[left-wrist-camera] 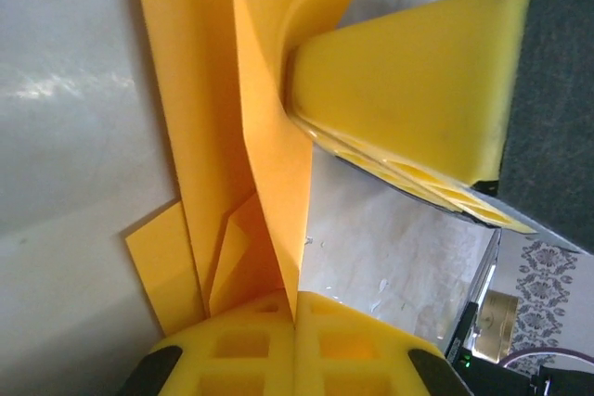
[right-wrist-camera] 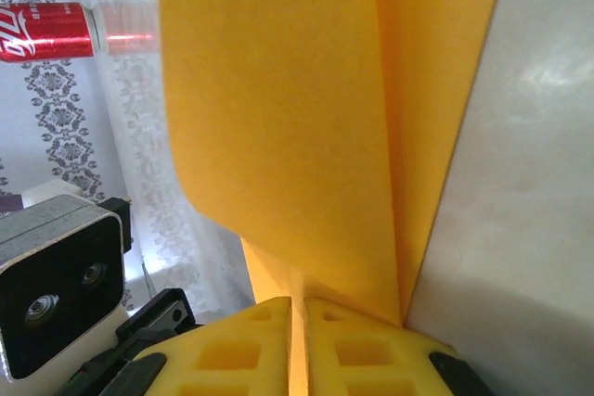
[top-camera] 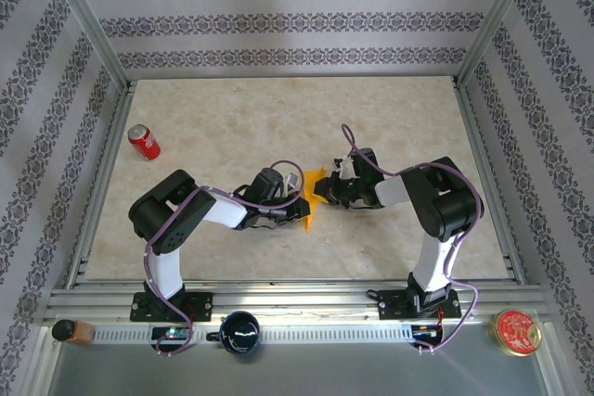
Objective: Fold a paper plane with a square sheet of paper (pick it up from the middle)
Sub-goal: Fold the wing for the fifth time at the center of the table.
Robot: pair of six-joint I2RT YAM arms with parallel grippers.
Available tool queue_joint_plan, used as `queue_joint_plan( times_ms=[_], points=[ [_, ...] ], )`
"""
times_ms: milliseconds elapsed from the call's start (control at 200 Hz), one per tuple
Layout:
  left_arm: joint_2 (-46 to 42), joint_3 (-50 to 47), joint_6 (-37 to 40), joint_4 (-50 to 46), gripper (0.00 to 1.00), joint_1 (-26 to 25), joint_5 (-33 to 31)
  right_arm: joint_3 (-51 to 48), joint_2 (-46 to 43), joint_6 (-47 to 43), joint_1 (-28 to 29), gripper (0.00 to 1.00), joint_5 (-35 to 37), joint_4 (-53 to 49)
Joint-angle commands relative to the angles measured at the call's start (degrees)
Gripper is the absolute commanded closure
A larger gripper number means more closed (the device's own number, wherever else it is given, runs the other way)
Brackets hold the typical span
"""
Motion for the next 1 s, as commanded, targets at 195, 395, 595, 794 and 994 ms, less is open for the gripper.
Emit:
queue_joint_plan(
  times_ms=[195, 395, 595, 794, 994],
  points=[
    [2.58, -7.22, -1.44, -3.32, 1.0, 0.64, -4.01, 0.75, -9.33, -4.52, -1.44, 0.82, 0.0, -5.88],
    [3.88, -9.21, -4.28, 2.06, 1.0, 0.73, -3.45, 0.68, -7.23, -5.27, -0.91, 0.85, -1.33, -5.18],
    [4.43, -9.38, -5.11, 2.44, 1.0, 0.73, -3.2, 2.87, -4.35, -5.79, 0.12, 0.87, -2.85, -4.77],
    [4.3, -8.97, -5.09, 0.76, 1.0, 0.71, -3.48, 5.62, -0.35, -5.89, 0.76, 0.88, -4.14, -4.47],
    [4.36, -8.4, -4.75, -1.02, 1.0, 0.73, -3.64, 8.31, 3.64, -6.46, 0.76, 0.88, -3.0, -5.84]
  ],
)
